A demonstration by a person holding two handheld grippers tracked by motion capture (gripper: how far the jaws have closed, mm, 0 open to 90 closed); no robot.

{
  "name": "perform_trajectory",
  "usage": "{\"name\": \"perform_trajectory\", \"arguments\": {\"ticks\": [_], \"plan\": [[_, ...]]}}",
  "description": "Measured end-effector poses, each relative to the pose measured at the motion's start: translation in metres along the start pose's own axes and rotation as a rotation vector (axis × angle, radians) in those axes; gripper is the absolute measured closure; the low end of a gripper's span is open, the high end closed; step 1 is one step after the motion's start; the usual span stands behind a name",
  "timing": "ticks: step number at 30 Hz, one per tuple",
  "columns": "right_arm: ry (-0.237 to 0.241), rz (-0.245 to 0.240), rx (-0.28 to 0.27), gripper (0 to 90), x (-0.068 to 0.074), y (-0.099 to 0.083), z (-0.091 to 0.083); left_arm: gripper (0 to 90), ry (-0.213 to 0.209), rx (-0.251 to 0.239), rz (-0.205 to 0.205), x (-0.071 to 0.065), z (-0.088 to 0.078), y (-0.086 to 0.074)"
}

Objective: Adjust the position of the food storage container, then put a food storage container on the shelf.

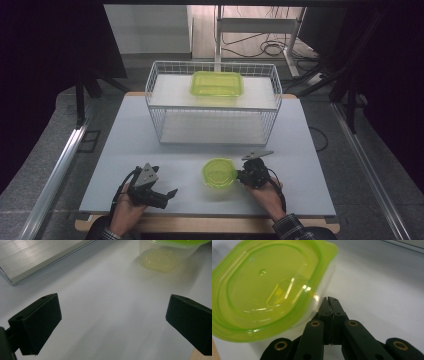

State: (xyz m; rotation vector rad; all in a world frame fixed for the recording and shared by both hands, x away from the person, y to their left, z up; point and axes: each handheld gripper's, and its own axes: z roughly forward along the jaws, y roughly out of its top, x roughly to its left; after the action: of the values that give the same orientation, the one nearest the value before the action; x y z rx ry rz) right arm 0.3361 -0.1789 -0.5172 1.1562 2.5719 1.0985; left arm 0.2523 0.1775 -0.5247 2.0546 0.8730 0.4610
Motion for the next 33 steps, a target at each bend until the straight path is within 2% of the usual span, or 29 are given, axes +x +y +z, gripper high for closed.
{"name": "perform_trajectory", "arguments": {"ticks": [4, 13, 17, 22, 28, 33], "plan": [[-0.024, 0.015, -0.021, 86.4, -0.007, 0.000, -0.009, 0.0, -0.001, 0.002, 0.004, -0.001, 0.000, 0.000], [-0.084, -0.011, -0.081, 72.4, -0.015, -0.003, -0.035, 0.0, -0.004, 0.006, -0.006, 0.000, 0.000, 0.000], [-0.096, -0.027, -0.101, 59.1, -0.018, -0.004, -0.042, 0.0, -0.005, 0.007, -0.006, 0.000, 0.000, 0.000], [-0.090, -0.043, -0.130, 34.0, -0.023, -0.007, -0.047, 0.0, -0.005, 0.007, -0.006, 0.000, 0.000, 0.000], [-0.091, -0.040, -0.125, 20.2, -0.027, -0.009, -0.042, 0.0, -0.005, 0.008, -0.006, 0.000, 0.000, 0.000], [-0.086, -0.045, -0.139, 12.5, -0.028, -0.009, -0.041, 0.0, -0.006, 0.009, -0.005, 0.000, 0.000, 0.000]]}}
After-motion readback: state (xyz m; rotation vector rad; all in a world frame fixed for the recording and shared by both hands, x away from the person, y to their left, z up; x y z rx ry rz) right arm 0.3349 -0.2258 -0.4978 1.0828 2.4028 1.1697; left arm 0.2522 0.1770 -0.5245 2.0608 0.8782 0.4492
